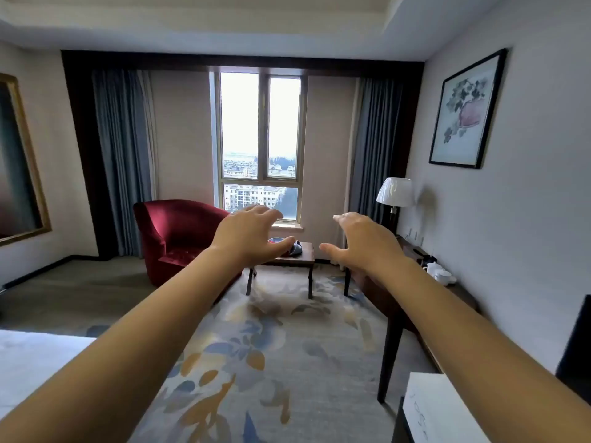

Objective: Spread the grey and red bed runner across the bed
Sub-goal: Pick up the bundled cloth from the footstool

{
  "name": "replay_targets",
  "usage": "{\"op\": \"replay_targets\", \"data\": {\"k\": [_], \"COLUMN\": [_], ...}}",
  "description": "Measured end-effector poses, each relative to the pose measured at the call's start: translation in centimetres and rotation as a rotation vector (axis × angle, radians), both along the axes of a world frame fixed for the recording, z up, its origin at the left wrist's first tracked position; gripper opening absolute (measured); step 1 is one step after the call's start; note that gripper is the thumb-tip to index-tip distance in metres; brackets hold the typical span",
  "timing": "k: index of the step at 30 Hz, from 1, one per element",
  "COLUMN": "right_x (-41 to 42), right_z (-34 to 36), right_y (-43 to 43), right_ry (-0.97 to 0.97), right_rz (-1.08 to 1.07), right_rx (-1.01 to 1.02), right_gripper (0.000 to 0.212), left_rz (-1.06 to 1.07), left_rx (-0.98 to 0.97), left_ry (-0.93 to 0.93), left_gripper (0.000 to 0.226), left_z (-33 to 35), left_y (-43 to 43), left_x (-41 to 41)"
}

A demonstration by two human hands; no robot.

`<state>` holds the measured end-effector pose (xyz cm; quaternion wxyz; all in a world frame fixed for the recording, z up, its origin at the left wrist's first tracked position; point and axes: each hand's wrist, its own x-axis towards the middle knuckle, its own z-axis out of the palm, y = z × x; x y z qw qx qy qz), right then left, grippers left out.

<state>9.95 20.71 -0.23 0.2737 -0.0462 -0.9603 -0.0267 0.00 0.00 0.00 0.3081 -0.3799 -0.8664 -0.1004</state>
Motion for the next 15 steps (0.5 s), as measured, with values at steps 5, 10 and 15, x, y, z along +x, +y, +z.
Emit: {"op": "replay_targets", "data": {"k": [5, 10, 15], "right_x": [-5.9, -12.9, -19.8], "right_z": [-0.2, 0.1, 1.2], "right_y": [4.2, 9.2, 13.9], "right_ry": [-0.005, 0.007, 0.013], "right_rz": [-0.012, -0.008, 0.027], "right_rx": [0.016, 0.05, 0.061], "right_gripper": [0.067, 0.067, 0.067], "left_rz": [0.035, 0.047, 0.082], "left_rx": [0.004, 0.009, -0.006], "left_ry": [-0.003, 0.026, 0.021], "left_gripper": [0.061, 0.063, 0.064], "left_z": [-0.1, 0.2, 1.0], "left_y": [3.5, 8.8, 14.1], "left_x": [-6.0, -12.3, -18.6]}}
